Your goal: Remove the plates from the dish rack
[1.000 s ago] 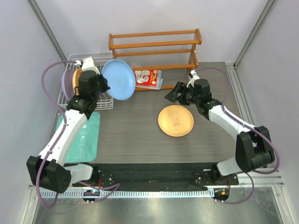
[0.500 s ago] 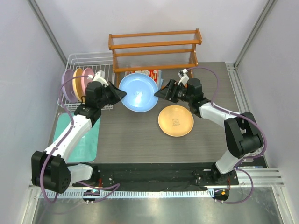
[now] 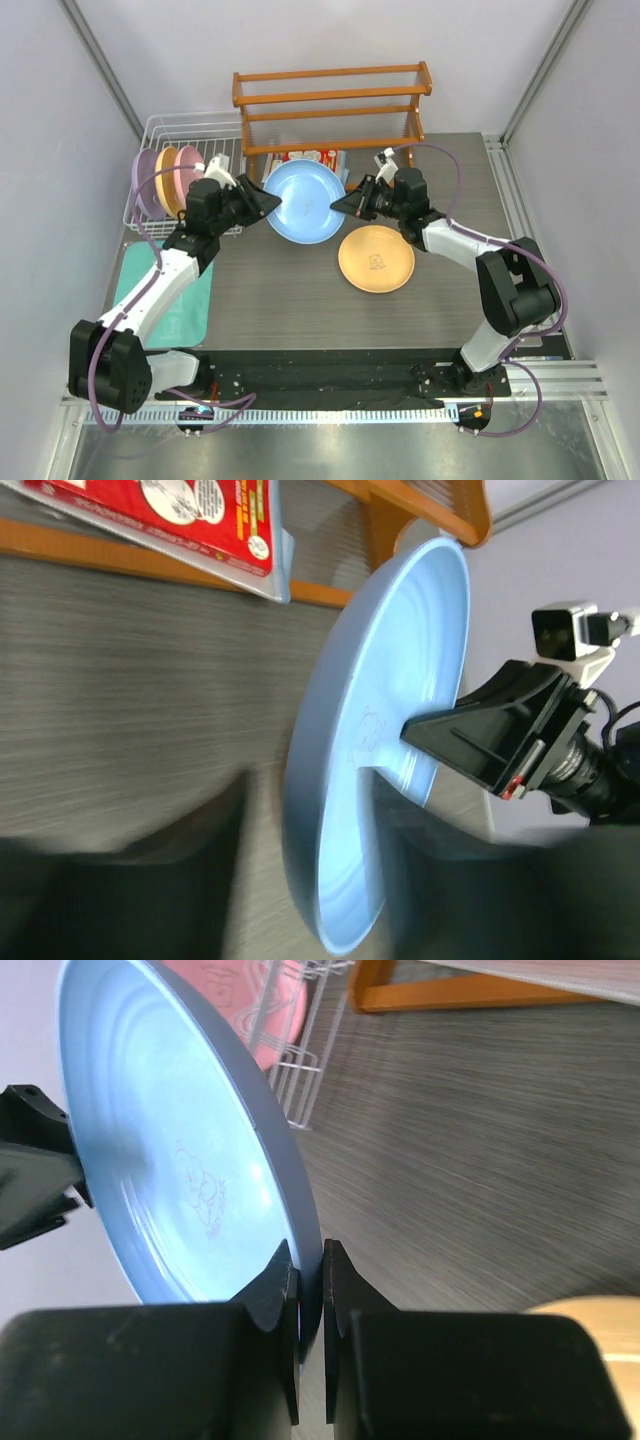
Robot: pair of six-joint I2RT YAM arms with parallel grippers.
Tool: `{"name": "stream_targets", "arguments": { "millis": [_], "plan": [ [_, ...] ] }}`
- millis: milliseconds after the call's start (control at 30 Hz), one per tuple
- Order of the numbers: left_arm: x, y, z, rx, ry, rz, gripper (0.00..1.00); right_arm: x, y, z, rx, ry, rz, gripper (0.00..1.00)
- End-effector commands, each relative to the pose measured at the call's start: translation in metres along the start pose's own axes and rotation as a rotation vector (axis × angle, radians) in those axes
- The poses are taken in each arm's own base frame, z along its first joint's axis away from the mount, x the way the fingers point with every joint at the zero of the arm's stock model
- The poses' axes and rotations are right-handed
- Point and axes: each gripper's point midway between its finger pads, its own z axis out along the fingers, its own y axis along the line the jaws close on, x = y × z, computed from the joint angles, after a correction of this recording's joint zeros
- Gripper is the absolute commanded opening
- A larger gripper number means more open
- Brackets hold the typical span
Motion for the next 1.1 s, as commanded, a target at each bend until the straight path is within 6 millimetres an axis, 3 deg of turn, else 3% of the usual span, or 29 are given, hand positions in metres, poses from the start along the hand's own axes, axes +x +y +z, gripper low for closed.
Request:
{"name": "stream_targets", "arguments": {
  "millis": [0, 33, 67, 100, 200, 333, 467, 767, 1067],
  "plan": [
    [-0.021, -0.002, -0.005, -0.015, -0.073, 0.036, 0.83, -0.026, 0.005, -0.021, 0.088, -0.089, -0.115, 0.01],
    [-0.023, 0.002, -0.006, -0.039, -0.077, 0.065, 0.89, -0.021, -0.006, -0.029, 0.152, -0.074, -0.133, 0.01],
    [-0.030, 0.001, -0.007, -0.049, -0.096, 0.088, 0.95, -0.030, -0.009, -0.041, 0.211, -0.124, -0.149, 0.01],
    [-0.030, 0.016, -0.012, -0.131, -0.101, 0.102, 0.98, -0.036, -0.014, -0.051, 0.246, -0.145, -0.155, 0.01],
    [-0.050, 0.028, -0.026, -0.243, -0.166, 0.200, 1.00, -0.043, -0.034, -0.088, 0.376, -0.195, -0.151, 0.01],
    [-0.082, 0.056, -0.052, -0.470, -0.268, 0.326, 0.99, -0.030, -0.062, -0.129, 0.528, -0.171, -0.115, 0.01],
    [-0.108, 0.073, -0.074, -0.633, -0.349, 0.421, 0.99, -0.011, -0.083, -0.156, 0.647, -0.145, -0.091, 0.01],
    [-0.134, 0.090, -0.099, -0.832, -0.442, 0.492, 0.99, 0.030, -0.114, -0.175, 0.755, -0.080, -0.023, 0.01],
    [-0.138, 0.086, -0.104, -0.826, -0.471, 0.493, 0.99, 0.042, -0.123, -0.168, 0.745, -0.020, -0.001, 0.02]
  ]
}}
